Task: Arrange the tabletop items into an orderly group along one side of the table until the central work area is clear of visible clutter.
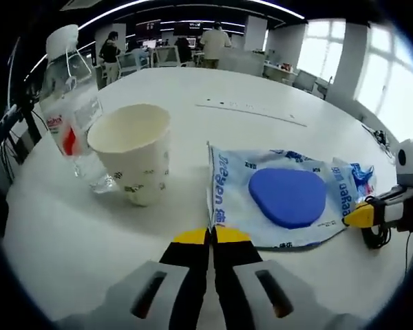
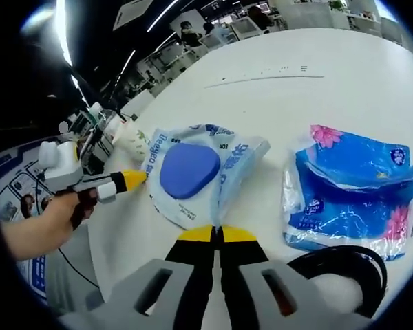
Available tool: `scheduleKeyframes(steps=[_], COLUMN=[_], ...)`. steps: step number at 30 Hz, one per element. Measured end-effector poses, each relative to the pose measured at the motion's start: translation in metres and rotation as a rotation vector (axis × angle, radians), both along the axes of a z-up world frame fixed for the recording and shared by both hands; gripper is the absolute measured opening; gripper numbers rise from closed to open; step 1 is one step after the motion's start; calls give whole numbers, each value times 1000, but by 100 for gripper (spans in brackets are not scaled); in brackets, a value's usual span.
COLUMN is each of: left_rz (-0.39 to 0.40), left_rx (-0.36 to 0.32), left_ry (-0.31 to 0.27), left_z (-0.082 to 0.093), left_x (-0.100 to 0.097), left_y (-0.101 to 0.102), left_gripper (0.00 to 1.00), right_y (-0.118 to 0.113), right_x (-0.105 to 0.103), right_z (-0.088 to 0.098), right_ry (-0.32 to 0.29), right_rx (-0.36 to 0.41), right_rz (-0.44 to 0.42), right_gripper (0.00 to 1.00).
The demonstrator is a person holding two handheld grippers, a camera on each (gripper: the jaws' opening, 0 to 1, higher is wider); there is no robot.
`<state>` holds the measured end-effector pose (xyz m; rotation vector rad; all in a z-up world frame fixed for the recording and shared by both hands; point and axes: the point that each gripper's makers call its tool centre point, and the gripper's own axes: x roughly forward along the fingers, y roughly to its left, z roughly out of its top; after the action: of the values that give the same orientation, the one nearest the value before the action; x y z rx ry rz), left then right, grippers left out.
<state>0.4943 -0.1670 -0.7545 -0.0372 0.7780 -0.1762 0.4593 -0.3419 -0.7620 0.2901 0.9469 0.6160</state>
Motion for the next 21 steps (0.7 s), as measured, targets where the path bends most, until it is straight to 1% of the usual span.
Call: scheduleKeyframes(steps=[2, 3, 4, 7, 9, 10, 12, 14, 16, 19, 21], left_rz=[2, 6, 26, 36, 33, 34, 39, 52, 57, 50, 50], left_rx=[2, -1, -18, -23, -9, -8, -9, -22, -25, -23, -26], left_ry=[-3, -5, -8, -14, -17, -16, -17, -20, -22, -26, -27], left_z=[0, 0, 0, 0, 0, 0, 0, 0, 0, 0, 1], left_x=[0, 0, 0, 0, 0, 0, 0, 0, 0, 1, 1], left_y=[0, 1, 1, 1, 0, 0, 1, 1, 1, 1, 1], left_gripper=[0, 0, 0, 0, 0, 0, 0, 0, 0, 0, 0], right_y=[-1, -2, -3, -2, -2, -2, -3, -3, -2, -5, -7], right_x=[-3, -3, -3, -4, -6, -9, -10, -14, -20, -28, -34], right_z=[0, 1, 3, 7, 11, 13, 15, 18, 26, 35, 44], right_ry=[16, 18, 9, -32, -58, -76, -92, -103, -122, -156, -183], right_rx=[18, 26, 28, 26, 13, 0, -13, -2, 19, 27, 54], right_rz=[-1, -16, -23, -1, 25, 56, 68, 75, 81, 88, 93], right_gripper=[1, 2, 3, 5, 9, 10, 14, 17, 20, 22, 23])
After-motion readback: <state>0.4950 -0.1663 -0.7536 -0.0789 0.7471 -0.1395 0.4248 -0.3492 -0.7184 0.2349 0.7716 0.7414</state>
